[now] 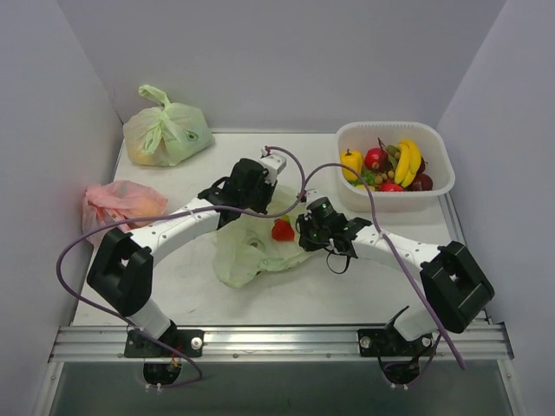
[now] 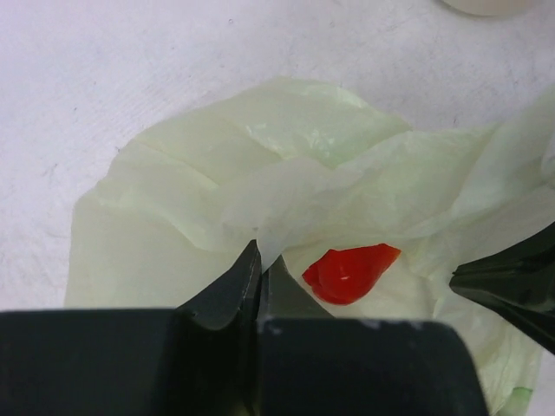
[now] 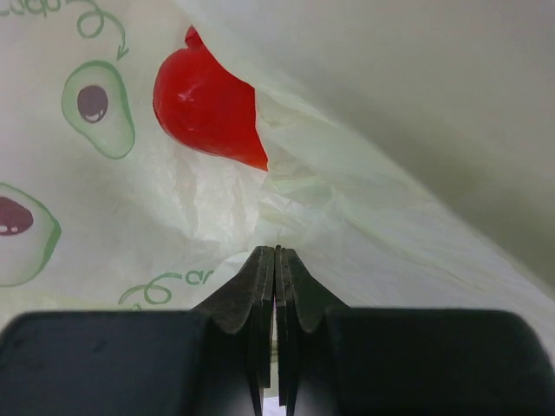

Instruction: Untie the knot of the plastic bag and take out the fruit

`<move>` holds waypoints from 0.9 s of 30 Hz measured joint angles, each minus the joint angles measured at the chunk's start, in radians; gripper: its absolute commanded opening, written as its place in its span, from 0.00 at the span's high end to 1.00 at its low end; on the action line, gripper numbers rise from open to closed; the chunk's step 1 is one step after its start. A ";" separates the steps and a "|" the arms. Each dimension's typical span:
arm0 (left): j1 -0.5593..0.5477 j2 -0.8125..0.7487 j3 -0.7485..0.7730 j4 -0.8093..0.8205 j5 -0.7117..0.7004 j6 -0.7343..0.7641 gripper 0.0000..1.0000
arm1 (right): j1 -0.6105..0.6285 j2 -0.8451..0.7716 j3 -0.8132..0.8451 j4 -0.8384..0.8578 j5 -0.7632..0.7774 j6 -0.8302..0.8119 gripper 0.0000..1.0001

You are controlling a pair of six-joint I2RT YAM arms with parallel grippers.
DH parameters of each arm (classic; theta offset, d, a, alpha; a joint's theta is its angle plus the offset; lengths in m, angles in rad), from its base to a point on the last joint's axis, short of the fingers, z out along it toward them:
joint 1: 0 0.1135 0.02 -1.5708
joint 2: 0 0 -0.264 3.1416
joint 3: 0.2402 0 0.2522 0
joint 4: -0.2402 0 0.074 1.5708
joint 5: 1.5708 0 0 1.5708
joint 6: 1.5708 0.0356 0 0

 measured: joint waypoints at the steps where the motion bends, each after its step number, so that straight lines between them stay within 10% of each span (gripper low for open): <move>1: 0.004 0.010 0.000 0.009 0.010 -0.005 1.00 | -0.007 -0.002 0.000 0.000 -0.003 0.003 1.00; 23: 0.019 -0.394 -0.321 0.305 0.202 -0.151 1.00 | -0.051 -0.397 0.020 -0.032 0.143 -0.112 1.00; 27: 0.005 -0.389 -0.364 0.299 0.188 -0.193 1.00 | -0.045 -0.343 0.004 -0.055 0.141 -0.097 0.73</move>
